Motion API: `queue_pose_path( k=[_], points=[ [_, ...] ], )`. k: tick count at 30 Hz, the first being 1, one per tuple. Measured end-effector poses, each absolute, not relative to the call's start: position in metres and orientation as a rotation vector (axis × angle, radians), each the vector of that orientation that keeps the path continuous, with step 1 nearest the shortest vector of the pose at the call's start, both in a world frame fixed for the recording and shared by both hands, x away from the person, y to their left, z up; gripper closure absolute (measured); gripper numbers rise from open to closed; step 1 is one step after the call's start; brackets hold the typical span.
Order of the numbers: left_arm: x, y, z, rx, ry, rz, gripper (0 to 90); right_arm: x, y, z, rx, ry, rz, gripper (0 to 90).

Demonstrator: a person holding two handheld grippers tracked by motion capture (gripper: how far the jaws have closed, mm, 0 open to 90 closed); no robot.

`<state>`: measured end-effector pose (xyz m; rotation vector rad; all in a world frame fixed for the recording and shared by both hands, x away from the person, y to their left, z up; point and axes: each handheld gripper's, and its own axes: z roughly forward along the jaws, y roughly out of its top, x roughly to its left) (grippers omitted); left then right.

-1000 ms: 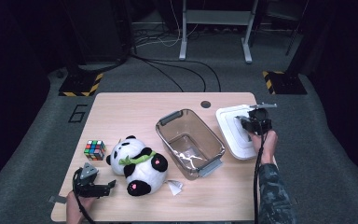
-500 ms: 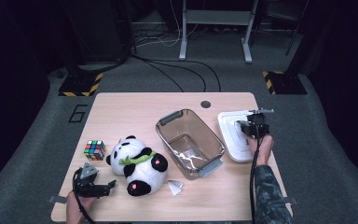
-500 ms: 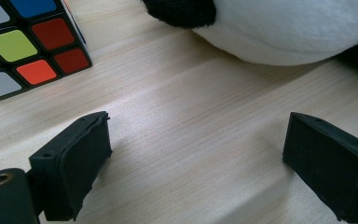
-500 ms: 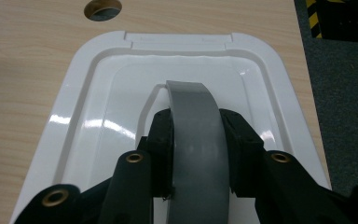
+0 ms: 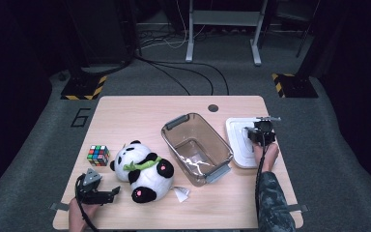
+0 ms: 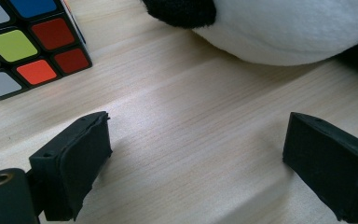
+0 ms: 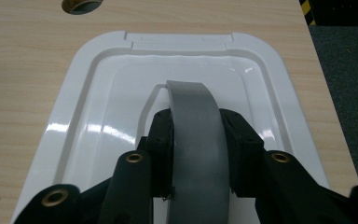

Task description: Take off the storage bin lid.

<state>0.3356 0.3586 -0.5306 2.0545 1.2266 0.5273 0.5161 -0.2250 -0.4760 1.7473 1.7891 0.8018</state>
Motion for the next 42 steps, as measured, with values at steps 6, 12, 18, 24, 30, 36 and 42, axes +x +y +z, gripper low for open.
queue_pose_path(
  k=[6,12,18,24,30,36,42],
  points=[
    [0.336,0.359,-0.531,2.054,1.227,0.526,7.4,0.518,-0.225,-0.483,1.771,1.778,0.791,66.3],
    [0.336,0.359,-0.531,2.054,1.226,0.527,7.4,0.519,-0.226,-0.489,1.775,1.791,0.771,66.0],
    [0.336,0.359,-0.531,2.054,1.226,0.527,7.4,0.519,-0.227,-0.49,1.78,1.795,0.779,63.2],
    [0.336,0.359,-0.531,2.054,1.226,0.527,7.4,0.518,-0.233,-0.487,1.829,1.813,0.815,41.1],
    [0.336,0.359,-0.531,2.054,1.226,0.528,7.4,0.511,-0.238,-0.482,1.818,1.846,0.875,20.5],
    [0.336,0.359,-0.531,2.055,1.226,0.528,7.4,0.5,-0.241,-0.472,1.761,1.903,0.915,9.4],
    [0.336,0.359,-0.531,2.055,1.226,0.529,7.3,0.488,-0.239,-0.466,1.73,1.979,0.911,0.0]
  ],
)
